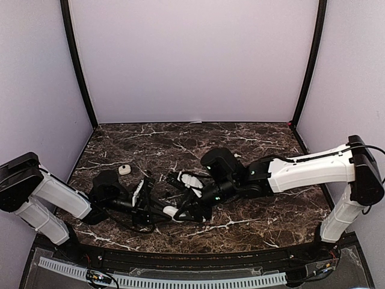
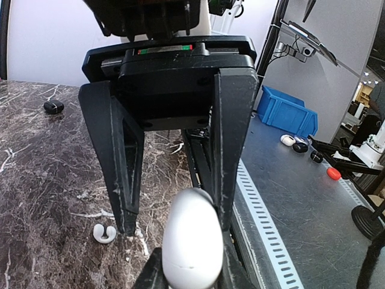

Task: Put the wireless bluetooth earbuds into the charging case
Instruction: Open the charging case, then adjust the left earbud at the center of the board.

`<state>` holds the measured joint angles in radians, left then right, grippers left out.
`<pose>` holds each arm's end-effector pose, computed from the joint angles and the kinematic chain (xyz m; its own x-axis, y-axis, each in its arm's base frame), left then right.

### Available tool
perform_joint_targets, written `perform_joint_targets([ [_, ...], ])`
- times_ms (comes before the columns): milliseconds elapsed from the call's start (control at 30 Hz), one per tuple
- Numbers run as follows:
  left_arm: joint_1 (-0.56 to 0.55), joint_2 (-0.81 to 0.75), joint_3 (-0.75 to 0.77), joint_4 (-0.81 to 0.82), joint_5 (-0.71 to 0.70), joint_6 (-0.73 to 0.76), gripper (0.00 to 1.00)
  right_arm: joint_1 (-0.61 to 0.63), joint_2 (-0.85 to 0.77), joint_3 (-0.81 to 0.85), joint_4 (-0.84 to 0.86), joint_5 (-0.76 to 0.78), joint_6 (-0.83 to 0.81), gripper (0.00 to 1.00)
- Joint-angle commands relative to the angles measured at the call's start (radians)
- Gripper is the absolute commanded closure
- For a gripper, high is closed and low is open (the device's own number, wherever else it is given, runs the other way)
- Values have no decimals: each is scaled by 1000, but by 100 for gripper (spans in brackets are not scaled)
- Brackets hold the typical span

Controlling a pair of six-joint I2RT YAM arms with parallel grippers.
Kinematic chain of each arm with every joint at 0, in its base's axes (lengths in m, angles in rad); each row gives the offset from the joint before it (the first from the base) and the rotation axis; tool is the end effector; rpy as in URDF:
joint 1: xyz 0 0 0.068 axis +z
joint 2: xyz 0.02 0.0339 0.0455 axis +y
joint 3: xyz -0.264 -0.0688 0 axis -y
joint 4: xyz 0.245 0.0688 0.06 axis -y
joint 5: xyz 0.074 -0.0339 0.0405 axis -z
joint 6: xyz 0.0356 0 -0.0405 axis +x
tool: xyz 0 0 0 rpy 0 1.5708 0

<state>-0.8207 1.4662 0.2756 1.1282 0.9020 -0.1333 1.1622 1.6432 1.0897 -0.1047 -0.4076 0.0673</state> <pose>0.1397 -0.1909 0.1648 -0.1734 0.0652 -0.9827 0.9730 -0.1428 -0.1811 0.1315 0.3391 0.2338 -0.3075 -0.5549 -0.7730 -0.9486 0.1146 0.2951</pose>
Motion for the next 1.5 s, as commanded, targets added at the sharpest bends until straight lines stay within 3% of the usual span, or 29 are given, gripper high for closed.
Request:
perform_joint_targets([
  [0,-1,-7,9,27,63,19,100,-21,-34,-15,61,21,36,52],
  [800,-3,18,2,63,68,-2,100,-91,-151,-122,124,50,68,53],
  [1133,-2,27,1,77,68,-11,100,-91,-157,-126,138,-12,46,49],
  [1467,4,13,-28,118,32,-59,100,-91,-232,-159,71,144,-71,53],
])
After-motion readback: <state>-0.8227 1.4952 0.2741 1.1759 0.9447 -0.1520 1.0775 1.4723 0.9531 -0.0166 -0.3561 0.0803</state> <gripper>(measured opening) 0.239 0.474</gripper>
